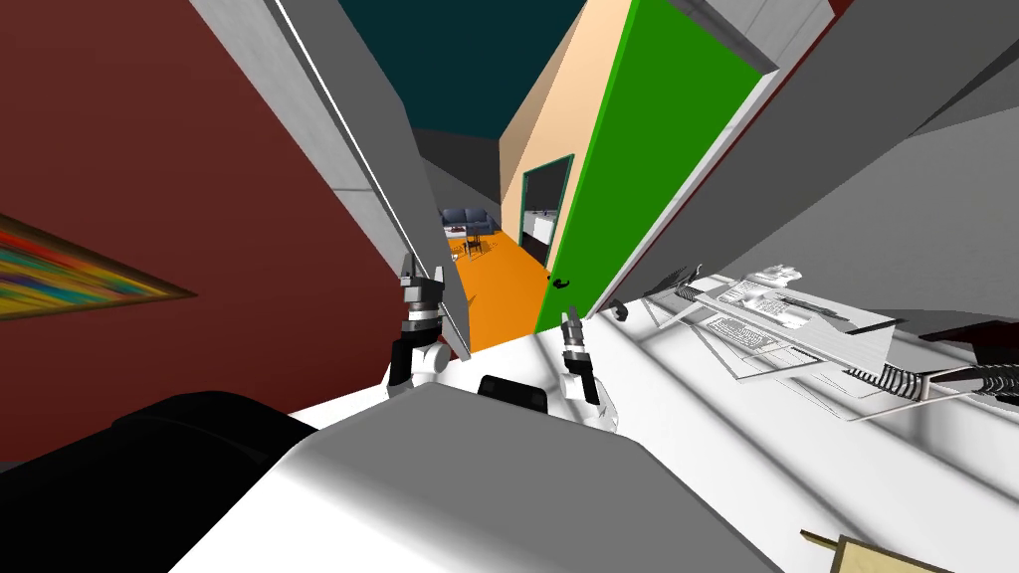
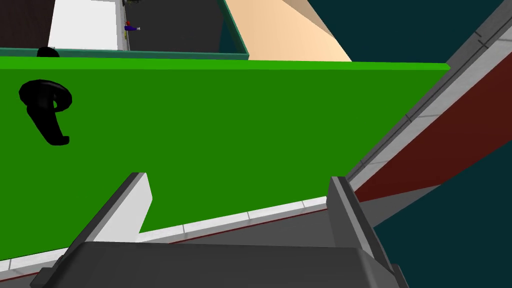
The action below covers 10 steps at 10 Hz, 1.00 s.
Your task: Push the door open
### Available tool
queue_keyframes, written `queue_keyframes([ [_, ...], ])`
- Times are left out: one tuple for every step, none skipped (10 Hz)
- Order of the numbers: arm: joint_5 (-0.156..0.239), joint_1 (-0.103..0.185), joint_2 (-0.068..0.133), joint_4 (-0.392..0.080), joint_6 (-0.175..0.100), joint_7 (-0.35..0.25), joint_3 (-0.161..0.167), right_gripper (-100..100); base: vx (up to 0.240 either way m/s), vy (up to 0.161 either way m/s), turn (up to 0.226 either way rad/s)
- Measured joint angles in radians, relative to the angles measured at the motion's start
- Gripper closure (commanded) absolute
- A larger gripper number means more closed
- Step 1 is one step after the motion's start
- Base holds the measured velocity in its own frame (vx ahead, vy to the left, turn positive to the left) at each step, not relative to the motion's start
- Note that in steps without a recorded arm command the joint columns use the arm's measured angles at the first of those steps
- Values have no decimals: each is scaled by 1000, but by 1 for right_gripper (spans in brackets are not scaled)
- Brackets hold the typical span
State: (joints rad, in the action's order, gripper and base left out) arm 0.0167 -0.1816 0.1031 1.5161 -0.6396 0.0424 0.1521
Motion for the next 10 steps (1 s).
queue_keyframes([
  [1,13,0,-33,-8,-2,4,-100,98,-116,61],
  [2,21,-1,-58,-15,-4,9,-100,94,-123,50],
  [3,31,0,-83,-20,-7,12,-100,88,-119,65],
  [4,39,-3,-105,-23,-8,18,-100,77,-114,76],
  [6,50,0,-130,-26,-12,21,-100,65,-106,49],
  [7,60,-2,-152,-28,-14,25,-100,70,-113,54],
  [9,67,2,-174,-32,-19,29,-100,40,-80,31],
  [9,76,1,-192,-37,-21,30,-100,31,-70,42],
  [10,87,-1,-217,-43,-22,32,-100,63,-90,61],
  [11,96,-3,-239,-46,-23,36,-100,91,-105,64],
])
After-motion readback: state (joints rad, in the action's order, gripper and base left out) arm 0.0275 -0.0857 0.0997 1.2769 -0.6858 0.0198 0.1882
